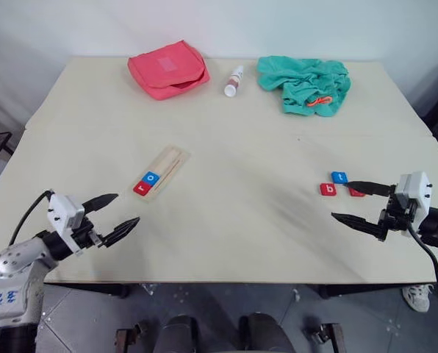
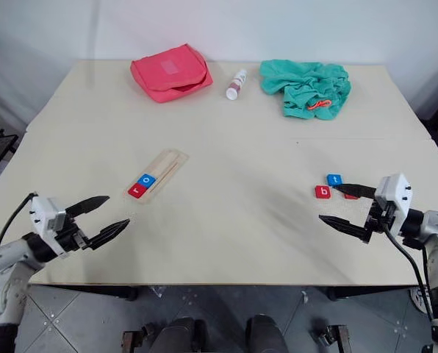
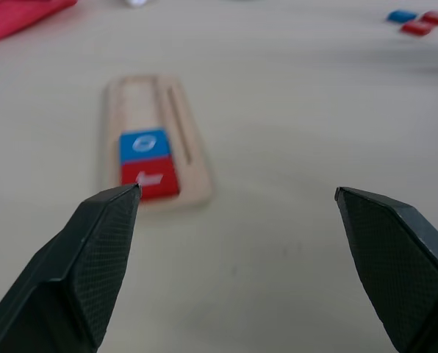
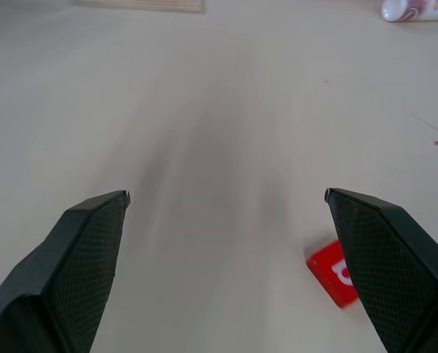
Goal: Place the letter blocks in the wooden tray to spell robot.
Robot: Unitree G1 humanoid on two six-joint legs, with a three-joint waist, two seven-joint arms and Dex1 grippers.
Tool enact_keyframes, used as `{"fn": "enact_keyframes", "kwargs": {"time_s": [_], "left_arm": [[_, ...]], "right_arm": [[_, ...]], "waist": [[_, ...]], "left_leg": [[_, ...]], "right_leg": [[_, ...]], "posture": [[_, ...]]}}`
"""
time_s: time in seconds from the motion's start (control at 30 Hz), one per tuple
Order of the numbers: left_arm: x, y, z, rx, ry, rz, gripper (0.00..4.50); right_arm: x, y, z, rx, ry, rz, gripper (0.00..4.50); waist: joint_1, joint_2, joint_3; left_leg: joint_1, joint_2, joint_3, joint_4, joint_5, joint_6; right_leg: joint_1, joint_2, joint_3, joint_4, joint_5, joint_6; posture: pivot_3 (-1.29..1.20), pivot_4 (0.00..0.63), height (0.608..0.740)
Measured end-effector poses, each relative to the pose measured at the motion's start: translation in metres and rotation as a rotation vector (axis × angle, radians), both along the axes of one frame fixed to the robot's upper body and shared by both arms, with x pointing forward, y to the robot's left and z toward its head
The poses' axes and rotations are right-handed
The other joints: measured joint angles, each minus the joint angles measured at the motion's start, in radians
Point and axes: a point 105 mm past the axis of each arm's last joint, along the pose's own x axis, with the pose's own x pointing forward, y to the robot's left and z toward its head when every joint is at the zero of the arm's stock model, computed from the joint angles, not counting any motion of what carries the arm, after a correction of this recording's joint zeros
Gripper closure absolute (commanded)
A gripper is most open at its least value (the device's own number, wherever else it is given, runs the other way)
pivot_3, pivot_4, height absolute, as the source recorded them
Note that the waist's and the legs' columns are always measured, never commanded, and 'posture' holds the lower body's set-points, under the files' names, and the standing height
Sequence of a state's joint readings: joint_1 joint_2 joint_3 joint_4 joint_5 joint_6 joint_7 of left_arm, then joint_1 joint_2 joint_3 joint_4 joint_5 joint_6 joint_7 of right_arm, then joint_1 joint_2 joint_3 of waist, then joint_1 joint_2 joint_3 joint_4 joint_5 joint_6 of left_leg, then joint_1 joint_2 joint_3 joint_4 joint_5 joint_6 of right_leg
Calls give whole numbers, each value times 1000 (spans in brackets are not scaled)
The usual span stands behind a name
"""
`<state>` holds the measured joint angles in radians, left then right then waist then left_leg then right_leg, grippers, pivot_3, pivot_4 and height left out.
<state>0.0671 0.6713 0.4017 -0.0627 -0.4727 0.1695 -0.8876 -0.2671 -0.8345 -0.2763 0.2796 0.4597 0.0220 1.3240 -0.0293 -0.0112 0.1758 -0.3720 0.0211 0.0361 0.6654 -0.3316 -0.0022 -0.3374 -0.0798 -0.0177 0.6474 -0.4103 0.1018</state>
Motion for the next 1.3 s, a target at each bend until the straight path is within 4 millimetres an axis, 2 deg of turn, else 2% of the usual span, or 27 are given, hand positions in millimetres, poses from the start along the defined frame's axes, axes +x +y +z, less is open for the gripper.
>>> {"fn": "enact_keyframes", "kwargs": {"time_s": [0.17, 0.3, 0.57, 0.67, 0.73, 0.87, 1.1, 1.3], "left_arm": [[-12, 11, -6, 18, 76, 65, 0], [-9, 13, 3, 25, 72, 98, 0], [34, -10, 24, 20, 121, 131, 0], [50, -26, 28, 59, 171, 124, 0], [55, -31, 27, 81, 196, 123, 0], [77, -41, 29, 143, 273, 150, 0], [96, -43, 31, 193, 380, 217, 0], [95, -46, 17, 214, 455, 222, 0]], "right_arm": [[9, 9, 6, 2, -24, 19, 27], [12, 17, 7, -6, -26, 51, 27], [16, 30, 11, -3, -45, 97, 27], [16, 34, 10, -2, -44, 109, 27], [15, 37, 10, -4, -49, 117, 27], [12, 38, 8, -8, -46, 122, 27], [6, 38, 1, -14, -25, 121, 27], [6, 37, 0, -13, -27, 108, 27]], "waist": [[3, 0, 0], [1, 0, 0], [3, 0, 0], [2, 0, 0], [0, 0, 0], [3, -1, 0], [2, -1, 1], [3, -1, 1]], "left_leg": [[0, 0, -1, 1, 0, 0], [0, 0, 0, 0, 0, 0], [0, -1, -1, 1, 0, 0], [-1, -1, 0, 1, 0, 0], [-1, -1, 0, 1, 0, 0], [-1, -1, 0, 2, 0, 0], [-2, -1, 0, 2, 0, 0], [-2, -1, 0, 3, 0, 0]], "right_leg": [[0, 0, 0, -1, 0, 0], [0, 0, 0, -1, 0, 0], [0, 0, 0, 3, 0, 0], [-1, 0, 0, 5, 0, 0], [-2, 0, 0, 6, 0, 0], [-2, 1, 0, 7, 0, 0], [-4, 1, 0, 8, 0, 0], [-4, 1, 0, 8, 0, 0]], "posture": [[0, 150, 740], [0, 150, 740], [0, 150, 740], [0, 150, 740], [0, 150, 740], [0, 150, 740], [0, 150, 740], [0, 150, 740]]}}
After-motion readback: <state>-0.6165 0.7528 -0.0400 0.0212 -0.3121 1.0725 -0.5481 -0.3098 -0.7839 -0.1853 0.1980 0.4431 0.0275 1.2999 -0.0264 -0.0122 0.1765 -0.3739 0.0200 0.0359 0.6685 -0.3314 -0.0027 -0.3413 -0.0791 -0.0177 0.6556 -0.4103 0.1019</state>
